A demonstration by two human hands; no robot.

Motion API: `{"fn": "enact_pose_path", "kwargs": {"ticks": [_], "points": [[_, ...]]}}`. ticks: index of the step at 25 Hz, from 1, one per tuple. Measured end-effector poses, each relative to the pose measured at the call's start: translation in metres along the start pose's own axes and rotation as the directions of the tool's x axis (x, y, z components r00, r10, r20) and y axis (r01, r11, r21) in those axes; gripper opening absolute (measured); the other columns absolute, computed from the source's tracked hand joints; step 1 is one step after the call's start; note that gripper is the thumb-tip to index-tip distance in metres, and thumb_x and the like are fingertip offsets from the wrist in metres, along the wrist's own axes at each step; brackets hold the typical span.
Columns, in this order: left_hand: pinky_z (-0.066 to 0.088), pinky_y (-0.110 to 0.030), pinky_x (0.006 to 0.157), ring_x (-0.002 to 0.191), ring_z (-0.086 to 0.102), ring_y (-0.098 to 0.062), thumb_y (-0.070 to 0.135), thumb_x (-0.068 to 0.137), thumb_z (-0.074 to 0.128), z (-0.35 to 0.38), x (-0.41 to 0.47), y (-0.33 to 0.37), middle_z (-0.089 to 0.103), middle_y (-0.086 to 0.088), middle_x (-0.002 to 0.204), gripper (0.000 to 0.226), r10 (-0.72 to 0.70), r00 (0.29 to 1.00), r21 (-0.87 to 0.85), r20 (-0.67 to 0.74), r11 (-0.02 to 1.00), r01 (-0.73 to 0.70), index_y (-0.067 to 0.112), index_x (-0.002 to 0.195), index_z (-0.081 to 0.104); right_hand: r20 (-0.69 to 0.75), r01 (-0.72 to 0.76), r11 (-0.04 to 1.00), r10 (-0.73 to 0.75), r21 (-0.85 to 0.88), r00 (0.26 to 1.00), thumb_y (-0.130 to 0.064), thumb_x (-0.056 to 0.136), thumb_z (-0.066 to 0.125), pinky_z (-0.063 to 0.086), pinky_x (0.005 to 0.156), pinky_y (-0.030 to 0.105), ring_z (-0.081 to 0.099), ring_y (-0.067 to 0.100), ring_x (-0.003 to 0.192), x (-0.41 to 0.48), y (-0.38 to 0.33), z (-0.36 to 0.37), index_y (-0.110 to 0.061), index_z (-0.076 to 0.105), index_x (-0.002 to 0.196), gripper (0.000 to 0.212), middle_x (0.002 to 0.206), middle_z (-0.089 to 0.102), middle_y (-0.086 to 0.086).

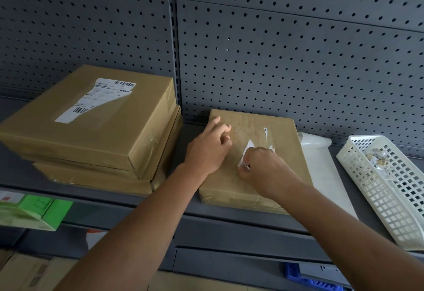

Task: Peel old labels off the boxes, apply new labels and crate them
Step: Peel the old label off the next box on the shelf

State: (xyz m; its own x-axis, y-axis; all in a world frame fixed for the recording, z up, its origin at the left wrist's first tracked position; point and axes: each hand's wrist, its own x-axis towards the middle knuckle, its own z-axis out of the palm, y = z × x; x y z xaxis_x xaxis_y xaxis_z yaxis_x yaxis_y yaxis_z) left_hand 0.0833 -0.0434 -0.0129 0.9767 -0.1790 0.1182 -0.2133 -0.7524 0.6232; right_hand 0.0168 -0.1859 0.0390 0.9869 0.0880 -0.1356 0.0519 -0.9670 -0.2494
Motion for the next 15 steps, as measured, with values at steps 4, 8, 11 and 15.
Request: {"fn": "enact_pose_path", "kwargs": {"ticks": [4,8,11,15], "points": [[0.037,-0.036,0.089,0.123,0.055,-0.018,0.035,0.104,0.036,0.001,0.001,0.000,0.018,0.018,0.164,0.037,0.014,1.000,0.007,0.000,1.000,-0.014,0.036,0.139,0.049,0.085,-0.011,1.000,0.011,0.004,0.996,-0.019,0.093,0.050,0.031,0.049,0.022,0.048,0.012,0.059,0.004,-0.002,-0.005,-0.013,0.046,0.069,0.025,0.073,0.051,0.002],[0.043,-0.040,0.092,0.120,0.057,-0.018,0.037,0.105,0.034,0.001,0.002,-0.003,0.016,0.017,0.164,0.038,0.032,0.999,0.026,0.006,0.999,-0.032,0.036,0.140,0.048,0.141,-0.059,0.993,0.045,0.099,0.989,-0.013,0.090,0.050,0.035,0.046,0.018,0.045,0.016,0.054,0.005,0.003,-0.023,-0.008,0.046,0.065,0.026,0.068,0.050,0.003],[0.043,-0.042,0.094,0.123,0.056,-0.018,0.037,0.105,0.034,0.001,0.003,-0.003,0.015,0.017,0.164,0.038,0.022,1.000,0.031,0.018,0.999,-0.022,0.036,0.140,0.048,0.166,-0.119,0.946,0.071,0.302,0.984,-0.014,0.094,0.050,0.060,0.073,0.036,0.070,0.021,0.069,0.005,0.014,-0.033,-0.003,0.059,0.088,0.016,0.080,0.070,0.008],[0.041,-0.039,0.091,0.125,0.055,-0.018,0.037,0.105,0.034,0.001,0.002,-0.001,0.015,0.017,0.164,0.038,0.021,1.000,0.039,0.008,0.999,-0.022,0.035,0.141,0.047,0.134,-0.075,0.926,0.027,0.371,0.991,-0.026,0.100,0.049,0.060,0.076,0.040,0.070,0.015,0.072,-0.002,0.025,-0.029,-0.016,0.054,0.097,0.011,0.086,0.069,0.002]]}}
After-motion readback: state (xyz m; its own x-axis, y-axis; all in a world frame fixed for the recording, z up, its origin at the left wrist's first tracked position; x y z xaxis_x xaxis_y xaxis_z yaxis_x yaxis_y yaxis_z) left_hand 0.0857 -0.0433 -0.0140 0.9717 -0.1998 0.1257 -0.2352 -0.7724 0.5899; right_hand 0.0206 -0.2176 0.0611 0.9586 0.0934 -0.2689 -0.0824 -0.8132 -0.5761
